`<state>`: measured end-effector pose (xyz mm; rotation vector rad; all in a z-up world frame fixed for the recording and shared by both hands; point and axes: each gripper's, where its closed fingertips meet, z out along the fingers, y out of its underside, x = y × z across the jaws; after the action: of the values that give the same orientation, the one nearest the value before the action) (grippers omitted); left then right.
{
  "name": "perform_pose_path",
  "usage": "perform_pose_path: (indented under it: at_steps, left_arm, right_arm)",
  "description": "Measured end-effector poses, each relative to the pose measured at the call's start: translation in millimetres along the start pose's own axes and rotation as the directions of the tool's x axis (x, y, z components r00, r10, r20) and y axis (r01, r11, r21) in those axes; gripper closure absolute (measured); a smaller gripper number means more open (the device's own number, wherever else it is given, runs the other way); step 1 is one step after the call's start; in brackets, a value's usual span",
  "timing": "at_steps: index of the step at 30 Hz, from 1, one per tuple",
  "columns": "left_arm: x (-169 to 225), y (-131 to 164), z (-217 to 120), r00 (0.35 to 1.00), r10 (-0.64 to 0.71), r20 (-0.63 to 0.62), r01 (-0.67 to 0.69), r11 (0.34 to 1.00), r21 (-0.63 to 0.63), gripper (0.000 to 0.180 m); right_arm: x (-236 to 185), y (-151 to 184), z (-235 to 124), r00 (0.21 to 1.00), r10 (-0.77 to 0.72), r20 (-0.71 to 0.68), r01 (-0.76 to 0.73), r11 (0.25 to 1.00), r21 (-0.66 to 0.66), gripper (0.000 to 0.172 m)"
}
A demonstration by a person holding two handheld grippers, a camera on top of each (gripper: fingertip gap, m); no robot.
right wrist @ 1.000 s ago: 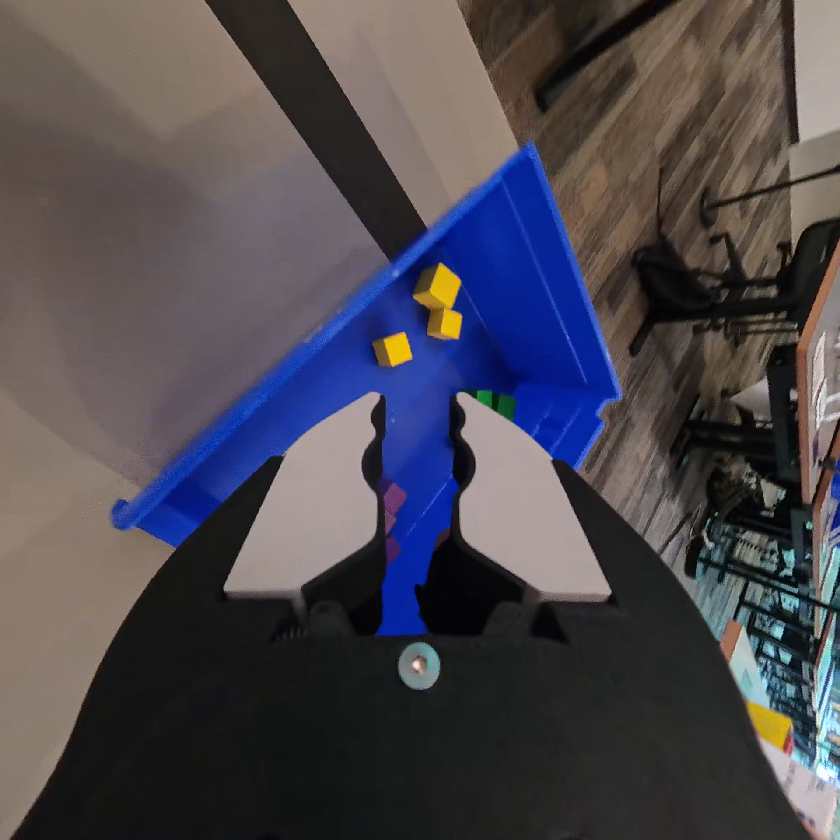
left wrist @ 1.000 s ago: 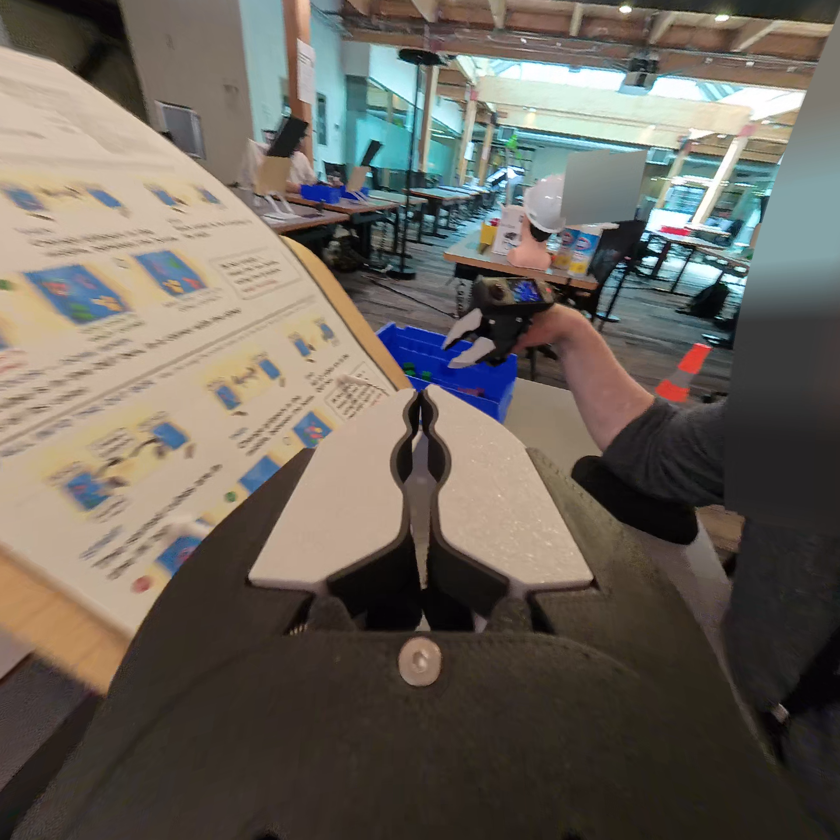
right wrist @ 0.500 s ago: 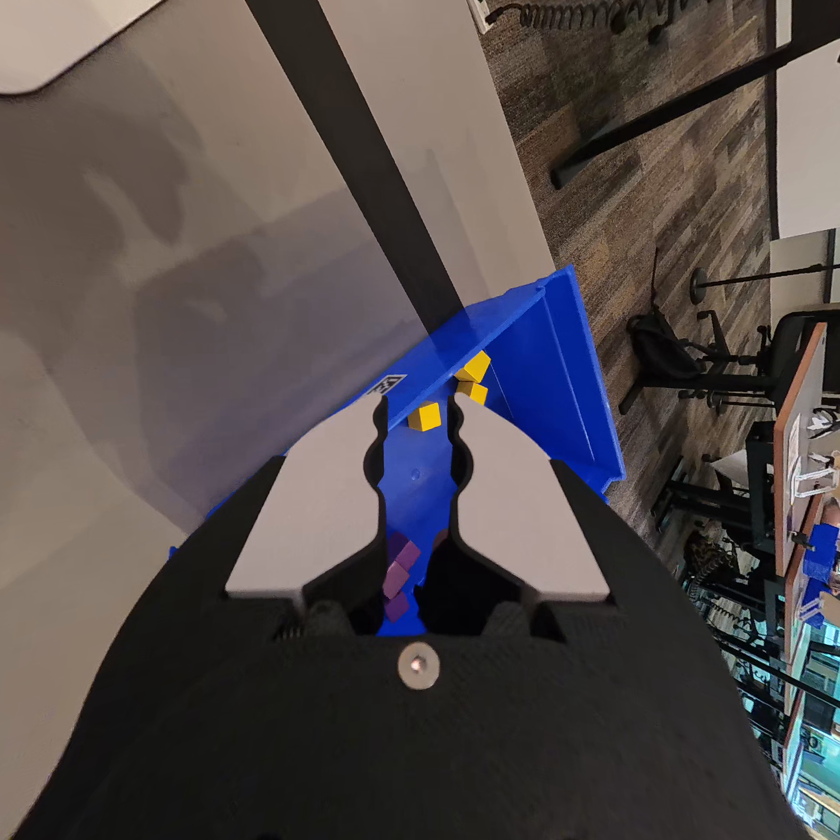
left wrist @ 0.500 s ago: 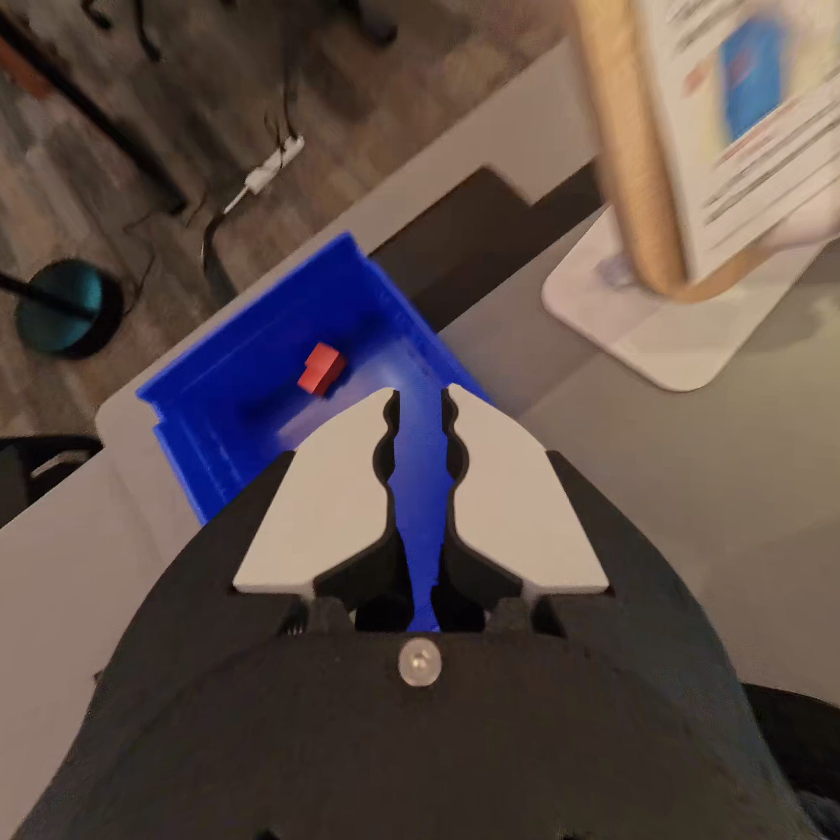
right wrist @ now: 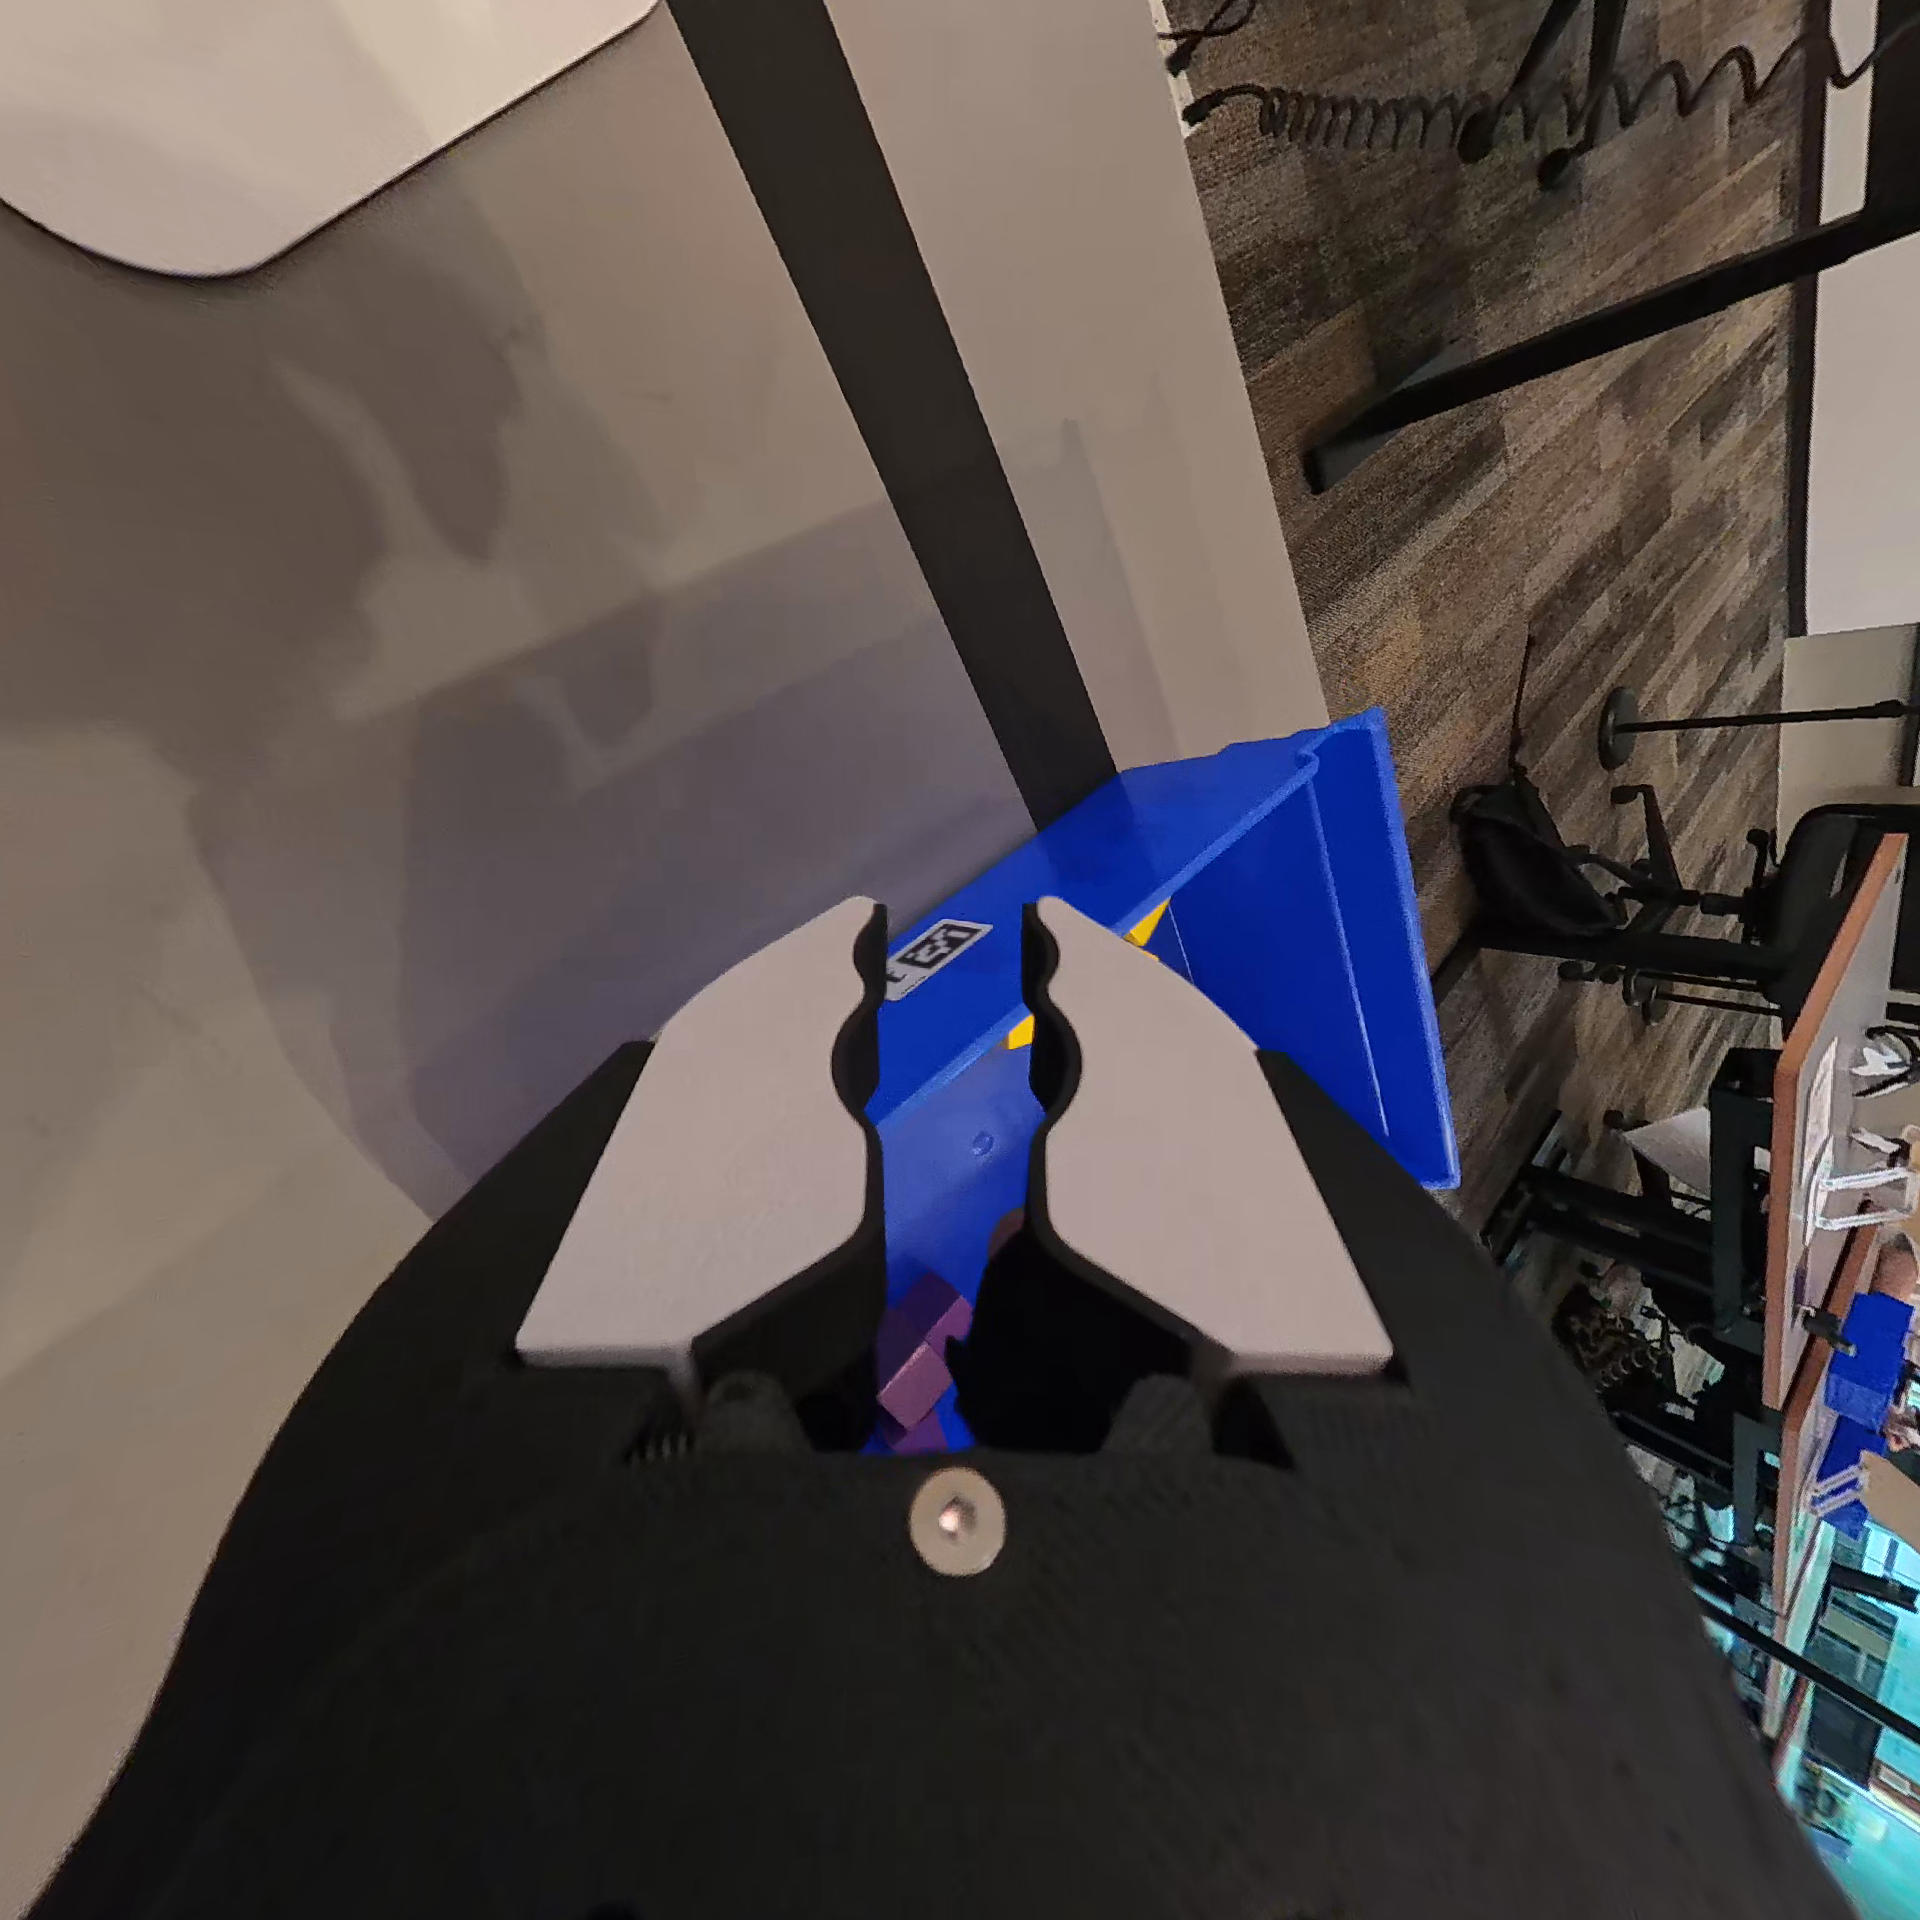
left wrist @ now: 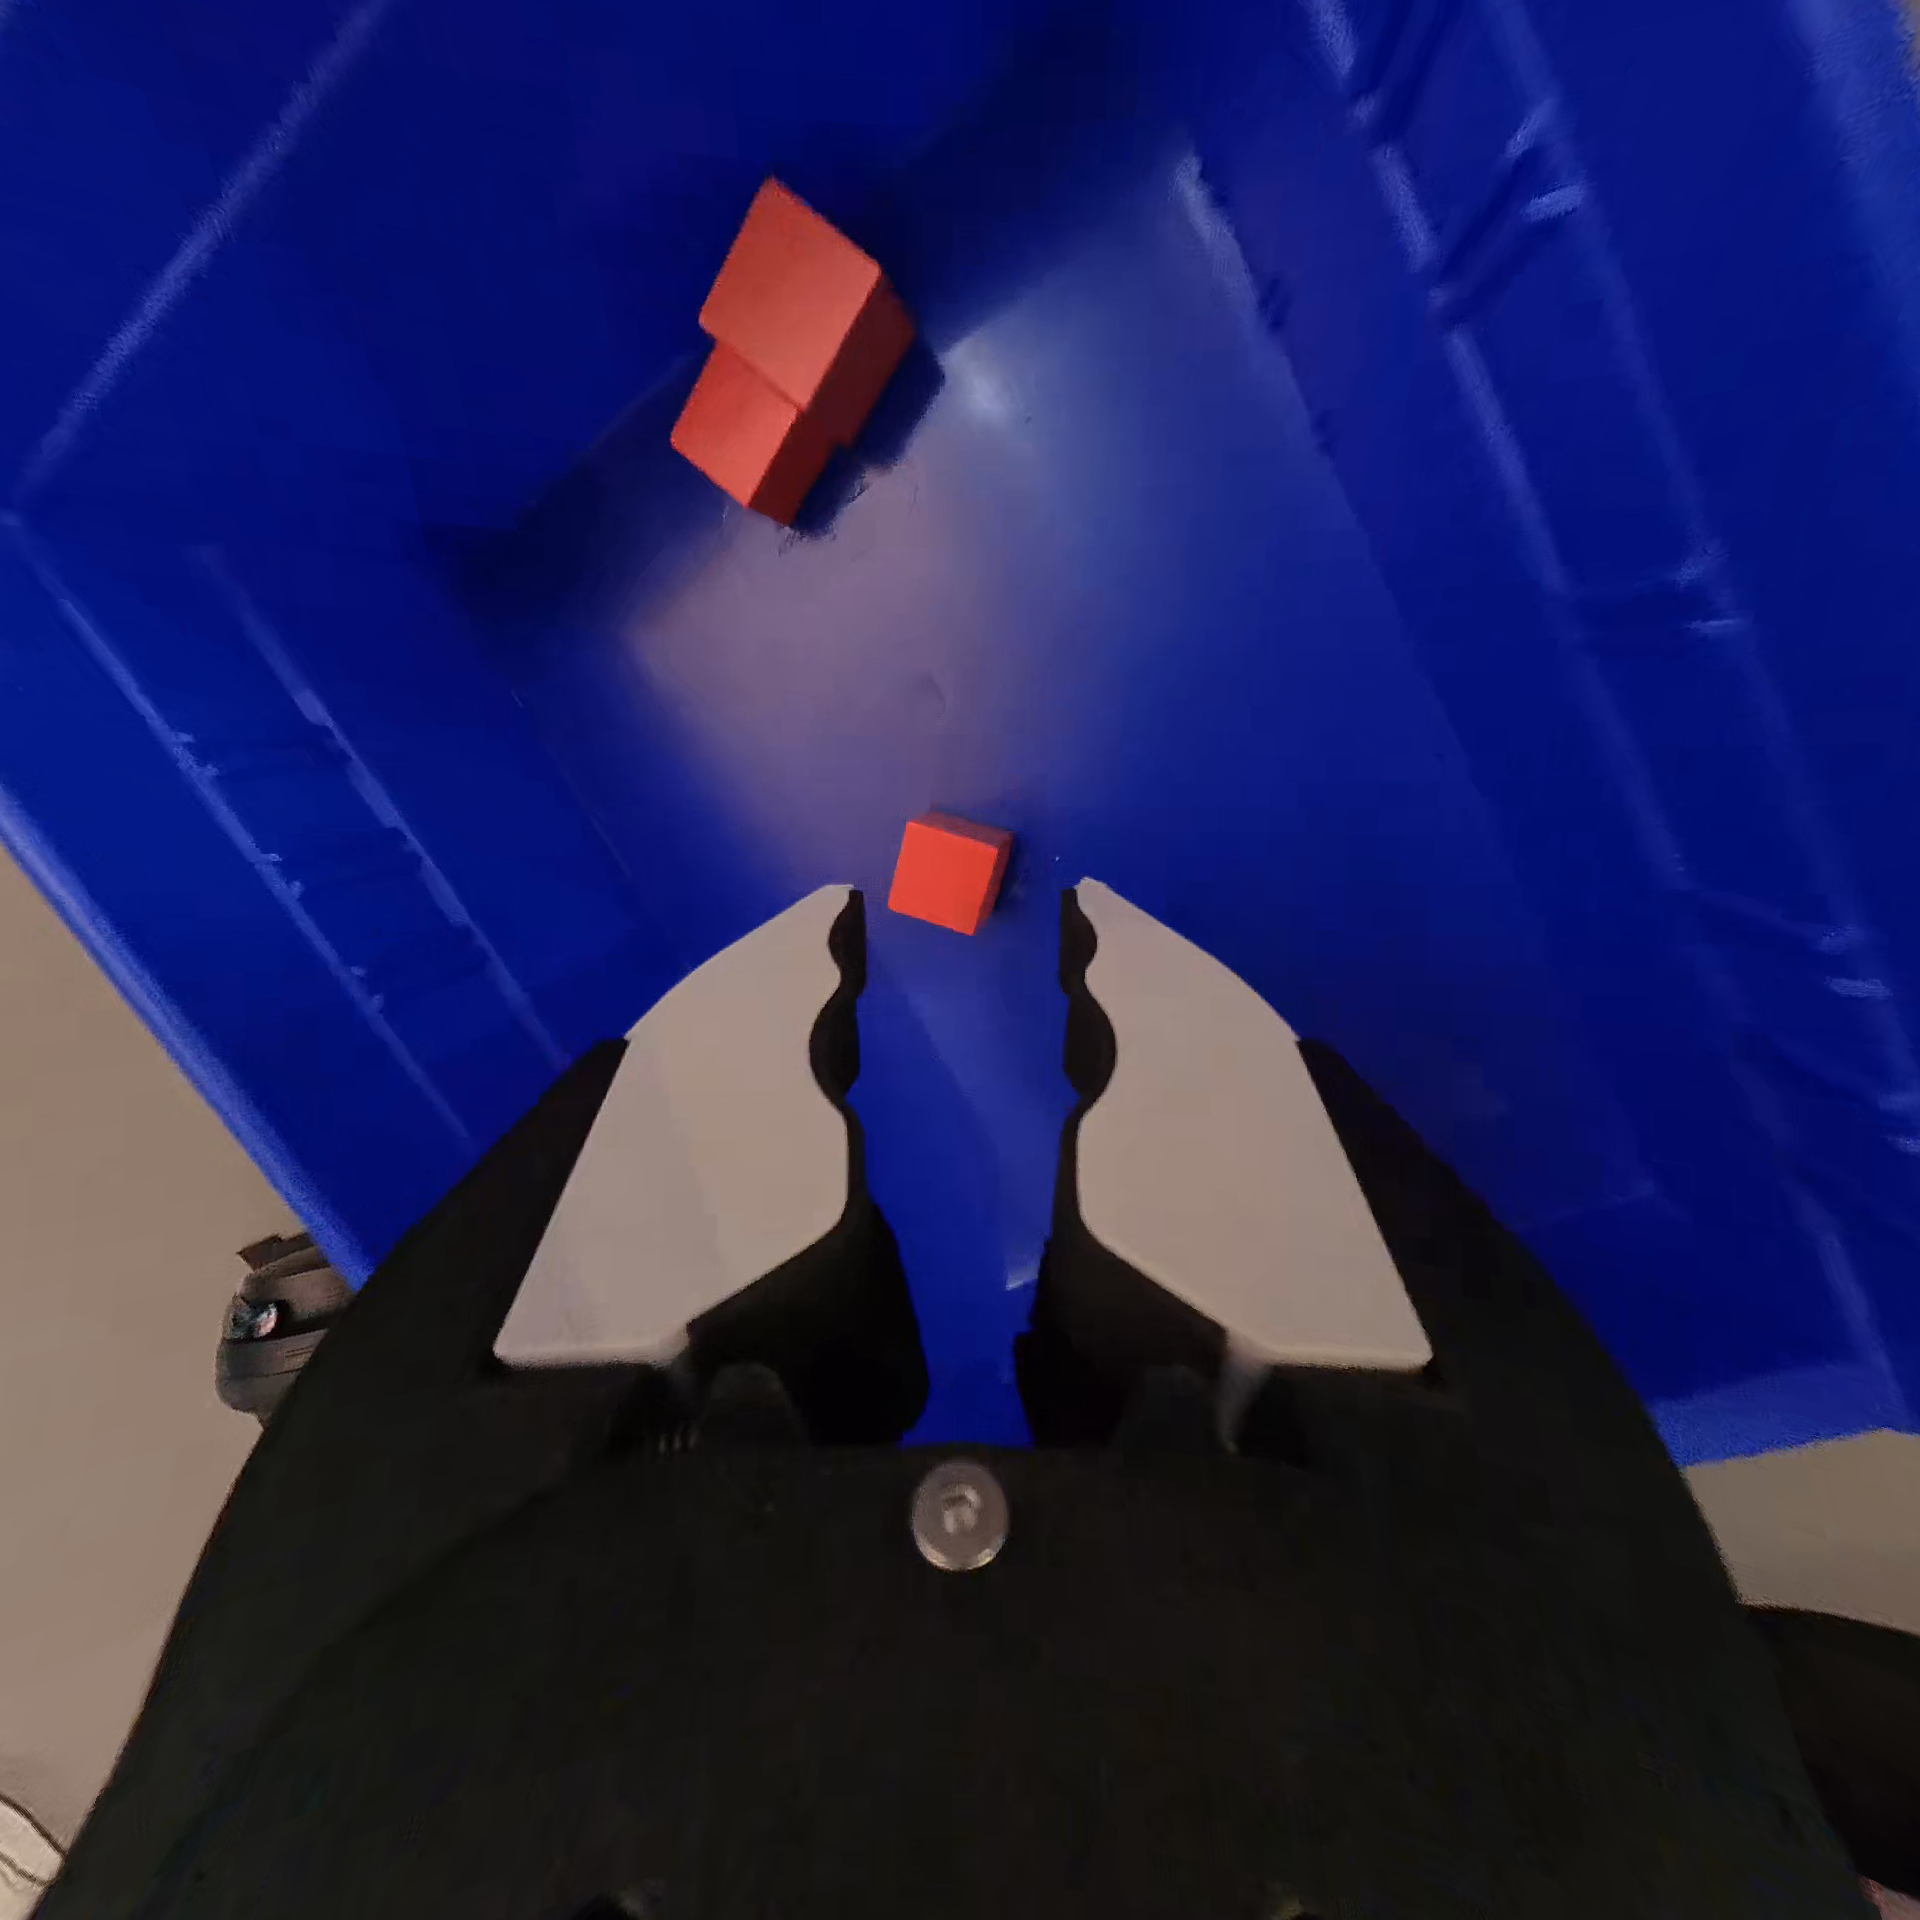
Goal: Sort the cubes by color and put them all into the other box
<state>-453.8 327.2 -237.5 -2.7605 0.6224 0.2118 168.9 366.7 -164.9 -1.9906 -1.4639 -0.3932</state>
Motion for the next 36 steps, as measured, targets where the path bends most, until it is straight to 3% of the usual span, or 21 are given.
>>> perform_pose_path:
  at_steps: [8, 16, 20, 25, 28, 32, 36]
  left_arm:
    - [-11.7, 18.6, 44.1, 0.998, -0.059, 0.009, 0.059, 0.993, -0.101, 0.147]
    - [-12.9, 16.7, 46.6, 0.996, -0.084, -0.01, 0.083, 0.993, -0.08, 0.157]
    - [-12.6, 2.7, 36.7, 0.993, -0.115, -0.032, 0.115, 0.993, 0.004, 0.157]
    - [-15.9, -30.0, -20.4, 0.982, -0.162, -0.092, 0.181, 0.948, 0.261, 0.157]
    - [-5.2, -54.6, -79.7, 0.977, -0.128, -0.172, 0.195, 0.863, 0.465, 0.157]
    - [42.9, -88.5, -169.5, 0.948, 0.053, -0.313, 0.193, 0.684, 0.703, 0.157]
    - [117.8, -114.3, -234.8, 0.866, 0.305, -0.396, 0.186, 0.538, 0.822, 0.158]
  right_arm:
    - [-8.0, -7.4, 4.5, 1.0, -0.027, 0.015, 0.027, 1.0, 0.007, 0.147]
    - [-10.7, -11.4, 4.5, 0.999, -0.045, 0.013, 0.045, 0.999, 0.014, 0.147]
    - [-7.2, -18.7, -2.9, 0.998, -0.053, -0.017, 0.054, 0.997, 0.048, 0.147]
    - [-0.2, -39.8, -24.0, 0.994, -0.072, -0.088, 0.085, 0.984, 0.156, 0.147]
    - [5.4, -63.1, -45.6, 0.984, -0.071, -0.16, 0.113, 0.957, 0.266, 0.145]
    - [2.1, -107.5, -82.1, 0.959, -0.074, -0.272, 0.194, 0.873, 0.447, 0.14]
    - [-24.3, -155.2, -114.7, 0.937, -0.088, -0.339, 0.289, 0.74, 0.607, 0.137]
